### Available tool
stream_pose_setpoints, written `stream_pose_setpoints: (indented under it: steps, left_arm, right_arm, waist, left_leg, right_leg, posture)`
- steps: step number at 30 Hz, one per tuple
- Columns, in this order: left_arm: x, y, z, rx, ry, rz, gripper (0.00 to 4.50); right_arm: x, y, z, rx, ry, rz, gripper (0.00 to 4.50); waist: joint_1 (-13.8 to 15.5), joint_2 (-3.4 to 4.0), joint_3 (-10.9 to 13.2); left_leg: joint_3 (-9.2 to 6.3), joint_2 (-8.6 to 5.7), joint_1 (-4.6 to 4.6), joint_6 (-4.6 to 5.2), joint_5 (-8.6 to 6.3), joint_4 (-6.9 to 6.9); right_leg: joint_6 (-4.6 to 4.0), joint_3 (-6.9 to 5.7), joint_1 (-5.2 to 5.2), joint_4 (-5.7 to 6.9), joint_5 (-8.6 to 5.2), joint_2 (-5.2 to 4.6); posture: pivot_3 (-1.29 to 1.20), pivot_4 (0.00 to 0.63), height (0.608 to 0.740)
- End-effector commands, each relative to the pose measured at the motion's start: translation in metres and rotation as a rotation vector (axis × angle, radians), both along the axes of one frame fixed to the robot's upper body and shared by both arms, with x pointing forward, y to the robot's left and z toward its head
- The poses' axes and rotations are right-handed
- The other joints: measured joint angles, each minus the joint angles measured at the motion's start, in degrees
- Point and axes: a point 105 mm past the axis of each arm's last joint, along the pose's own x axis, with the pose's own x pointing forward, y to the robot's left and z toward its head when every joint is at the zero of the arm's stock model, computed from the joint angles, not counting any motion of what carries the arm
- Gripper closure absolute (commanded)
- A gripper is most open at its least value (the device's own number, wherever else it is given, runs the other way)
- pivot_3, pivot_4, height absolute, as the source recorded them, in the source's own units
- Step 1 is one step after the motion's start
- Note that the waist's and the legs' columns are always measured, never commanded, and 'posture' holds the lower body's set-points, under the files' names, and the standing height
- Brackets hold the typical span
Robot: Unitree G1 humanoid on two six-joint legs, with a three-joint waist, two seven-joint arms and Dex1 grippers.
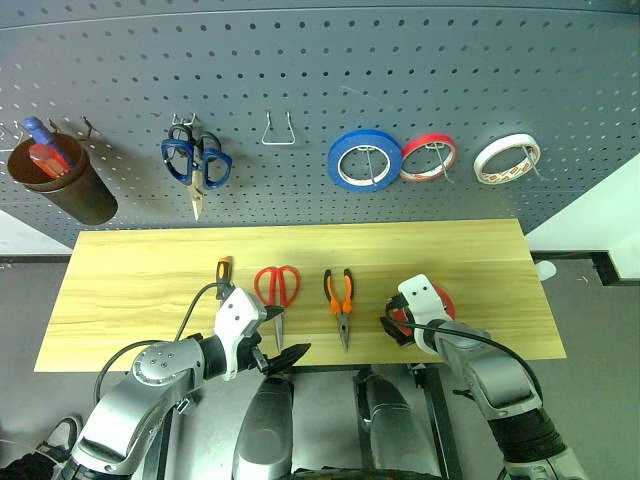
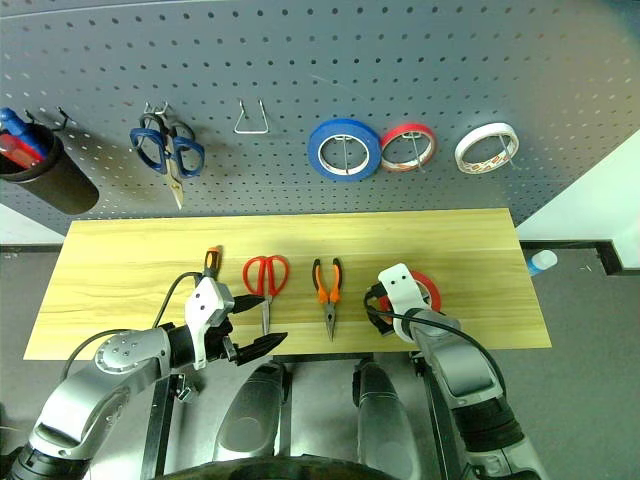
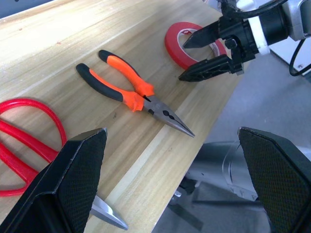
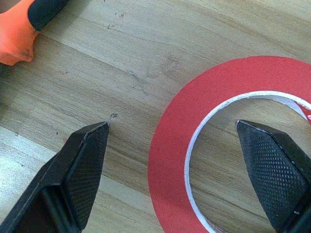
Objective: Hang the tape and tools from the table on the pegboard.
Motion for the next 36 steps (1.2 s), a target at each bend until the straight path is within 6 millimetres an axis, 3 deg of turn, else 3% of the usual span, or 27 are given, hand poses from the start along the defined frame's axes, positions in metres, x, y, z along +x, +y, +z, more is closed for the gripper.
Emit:
stream_pose_setpoints:
  steps: [1, 6, 10, 18, 22, 25, 29, 33, 36]
  left_arm:
    - [0.000, -0.001, 0.009, -0.011, -0.033, -0.006, 0.00]
    - [0.001, -0.001, 0.011, -0.011, -0.038, -0.001, 0.00]
    - [0.000, 0.000, 0.011, -0.011, -0.039, 0.002, 0.00]
    - [0.003, 0.000, 0.010, -0.010, -0.043, 0.006, 0.00]
    - [0.008, 0.000, 0.015, -0.040, -0.075, 0.012, 0.00]
    - [0.013, 0.000, 0.023, -0.080, -0.115, 0.021, 0.00]
    - [0.019, 0.001, 0.027, -0.100, -0.151, 0.025, 0.00]
    - [0.024, 0.002, 0.030, -0.117, -0.179, 0.017, 0.00]
    - [0.029, 0.000, 0.039, -0.165, -0.247, 0.005, 0.00]
  right_arm:
    - [0.001, 0.001, 0.006, 0.002, -0.025, 0.000, 1.09]
    - [0.006, -0.001, 0.010, 0.004, -0.038, -0.009, 2.85]
    - [0.007, -0.001, 0.010, 0.005, -0.040, -0.006, 3.82]
    - [0.009, 0.001, 0.012, 0.016, -0.053, -0.002, 3.82]
    - [0.009, 0.005, 0.028, 0.060, -0.134, 0.041, 3.82]
    - [0.009, 0.012, 0.052, 0.125, -0.233, 0.083, 3.82]
    - [0.001, 0.015, 0.073, 0.162, -0.309, 0.113, 3.82]
    - [-0.021, 0.010, 0.085, 0.200, -0.344, 0.106, 3.82]
    - [-0.045, 0.008, 0.111, 0.317, -0.458, 0.099, 3.82]
  waist:
    - [0.00, 0.00, 0.01]
    - [-0.03, 0.03, 0.05]
    - [0.01, 0.03, 0.06]
    - [0.02, 0.03, 0.06]
    - [0.07, 0.03, 0.05]
    - [0.11, 0.02, 0.05]
    - [0.18, -0.01, -0.03]
    - [0.40, -0.08, -0.18]
    - [0.57, -0.05, -0.64]
  left_leg:
    - [0.00, 0.00, 0.00, 0.00, 0.00, 0.00]
    - [0.00, 0.00, -0.01, 0.00, 0.00, 0.00]
    - [0.00, 0.00, -0.02, 0.00, 0.00, -0.01]
    - [0.00, 0.00, -0.04, 0.00, 0.00, 0.00]
    - [0.00, 0.00, -0.05, 0.00, 0.00, 0.00]
    - [0.00, 0.00, -0.08, -0.01, 0.00, 0.00]
    - [0.00, 0.00, -0.07, -0.01, 0.01, 0.00]
    - [0.00, -0.01, -0.08, -0.02, 0.01, 0.01]
    - [0.02, -0.02, -0.11, -0.04, 0.02, 0.04]
  right_leg:
    - [0.00, 0.00, 0.00, 0.00, 0.00, 0.00]
    - [0.00, 0.00, -0.02, 0.00, 0.00, 0.00]
    - [0.00, 0.00, -0.03, 0.00, 0.00, 0.00]
    - [0.00, 0.00, -0.04, 0.00, 0.00, 0.00]
    - [0.00, 0.00, -0.04, -0.01, 0.00, 0.00]
    - [0.01, 0.00, -0.04, -0.04, 0.01, 0.00]
    - [0.02, -0.01, -0.02, -0.04, 0.03, -0.01]
    - [0.03, -0.04, 0.02, -0.06, 0.03, -0.04]
    - [0.03, -0.05, 0.02, -0.08, 0.06, -0.08]
  posture:
    - [0.32, 0.294, 0.677]
    - [0.33, 0.293, 0.677]
    - [0.33, 0.290, 0.677]
    - [0.33, 0.275, 0.677]
    - [0.33, 0.253, 0.677]
    - [0.33, 0.238, 0.677]
    - [0.33, 0.217, 0.677]
    - [0.31, 0.193, 0.677]
    - [0.28, 0.168, 0.677]
